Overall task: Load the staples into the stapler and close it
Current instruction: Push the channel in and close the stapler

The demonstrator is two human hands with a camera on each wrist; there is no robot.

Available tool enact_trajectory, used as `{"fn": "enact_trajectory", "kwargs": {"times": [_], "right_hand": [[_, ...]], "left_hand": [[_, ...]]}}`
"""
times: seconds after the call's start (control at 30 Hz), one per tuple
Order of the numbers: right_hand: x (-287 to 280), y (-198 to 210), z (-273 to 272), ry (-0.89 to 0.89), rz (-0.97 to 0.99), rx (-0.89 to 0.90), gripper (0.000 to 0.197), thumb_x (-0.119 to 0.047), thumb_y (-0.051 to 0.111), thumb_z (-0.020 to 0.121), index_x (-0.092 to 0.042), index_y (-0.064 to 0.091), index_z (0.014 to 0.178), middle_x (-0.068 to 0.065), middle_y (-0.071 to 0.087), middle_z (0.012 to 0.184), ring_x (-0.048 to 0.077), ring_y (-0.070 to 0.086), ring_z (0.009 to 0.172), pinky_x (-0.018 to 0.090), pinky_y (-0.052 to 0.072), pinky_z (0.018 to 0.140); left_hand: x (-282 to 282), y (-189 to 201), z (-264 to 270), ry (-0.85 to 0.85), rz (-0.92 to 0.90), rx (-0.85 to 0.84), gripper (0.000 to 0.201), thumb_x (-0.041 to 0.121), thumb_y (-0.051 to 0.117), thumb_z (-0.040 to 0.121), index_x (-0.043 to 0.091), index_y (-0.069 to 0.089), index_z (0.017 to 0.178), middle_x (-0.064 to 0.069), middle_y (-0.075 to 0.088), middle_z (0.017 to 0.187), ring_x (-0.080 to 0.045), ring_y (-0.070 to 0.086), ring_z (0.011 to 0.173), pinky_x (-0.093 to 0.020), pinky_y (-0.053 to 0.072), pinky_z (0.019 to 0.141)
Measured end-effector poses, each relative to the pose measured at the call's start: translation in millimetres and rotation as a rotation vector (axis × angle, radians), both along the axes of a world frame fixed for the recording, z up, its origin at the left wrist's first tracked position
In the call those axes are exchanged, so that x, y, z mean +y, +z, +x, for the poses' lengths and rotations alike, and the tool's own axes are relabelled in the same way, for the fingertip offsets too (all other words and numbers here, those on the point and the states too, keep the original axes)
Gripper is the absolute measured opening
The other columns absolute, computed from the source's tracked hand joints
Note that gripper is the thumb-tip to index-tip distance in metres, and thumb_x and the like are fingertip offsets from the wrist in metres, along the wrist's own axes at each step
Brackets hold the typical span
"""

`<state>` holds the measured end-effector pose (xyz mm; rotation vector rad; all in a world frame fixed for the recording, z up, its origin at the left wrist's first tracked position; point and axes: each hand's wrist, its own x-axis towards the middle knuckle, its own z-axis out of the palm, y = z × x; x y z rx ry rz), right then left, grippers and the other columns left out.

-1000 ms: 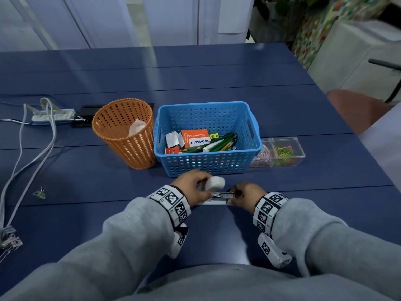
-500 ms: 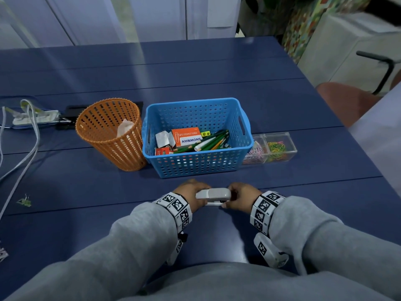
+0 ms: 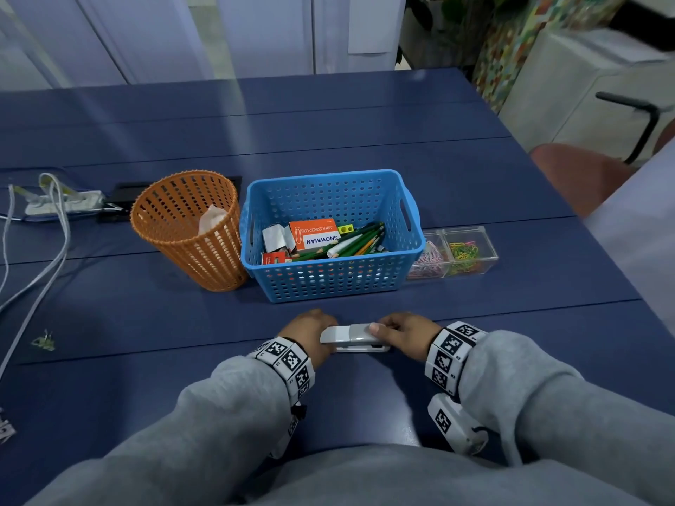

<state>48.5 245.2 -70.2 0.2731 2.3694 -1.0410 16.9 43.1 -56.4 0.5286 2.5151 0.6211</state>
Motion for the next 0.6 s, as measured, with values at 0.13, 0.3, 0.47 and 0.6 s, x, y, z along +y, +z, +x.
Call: {"fn": "enact_trajectory", "kwargs": {"times": [0.13, 0.3, 0.47, 0.6], "right_hand": [[-2, 4, -1, -0.064, -0.207, -0.118, 0.028, -0.050, 0.052, 0.086, -0.023, 0.058, 0.079, 0.003, 0.063, 0.071, 0.016, 0.059, 0.063, 0.035, 0.051, 0.079], [-1, 9, -4, -0.138, -0.316, -0.114, 0.025, -0.038, 0.060, 0.085, -0.019, 0.056, 0.070, 0.006, 0.059, 0.061, 0.010, 0.056, 0.046, 0.023, 0.045, 0.054], [1, 6, -5, -0.149, -0.334, -0.105, 0.026, -0.040, 0.060, 0.085, -0.018, 0.057, 0.072, 0.006, 0.059, 0.061, 0.014, 0.057, 0.049, 0.026, 0.046, 0.059], [3, 11, -6, -0.158, -0.371, -0.067, 0.025, -0.033, 0.061, 0.086, -0.018, 0.057, 0.067, 0.005, 0.055, 0.059, 0.011, 0.056, 0.047, 0.023, 0.049, 0.056]], "left_hand": [[-2, 6, 1, 0.050, 0.089, 0.034, 0.024, 0.016, 0.067, 0.078, 0.019, 0.065, 0.102, -0.008, 0.059, 0.109, -0.024, 0.057, 0.102, -0.033, 0.047, 0.093], [-2, 10, -1, 0.055, 0.127, 0.035, 0.027, 0.017, 0.069, 0.077, 0.022, 0.065, 0.103, -0.006, 0.061, 0.110, -0.020, 0.057, 0.103, -0.023, 0.040, 0.086], [-1, 13, 0, 0.042, 0.108, 0.022, 0.030, 0.017, 0.069, 0.076, 0.023, 0.065, 0.106, -0.005, 0.061, 0.112, -0.021, 0.057, 0.104, -0.022, 0.040, 0.086], [-2, 20, 0, 0.029, 0.100, 0.052, 0.032, 0.018, 0.068, 0.077, 0.023, 0.064, 0.108, -0.004, 0.064, 0.112, -0.021, 0.057, 0.105, -0.024, 0.040, 0.089]]}}
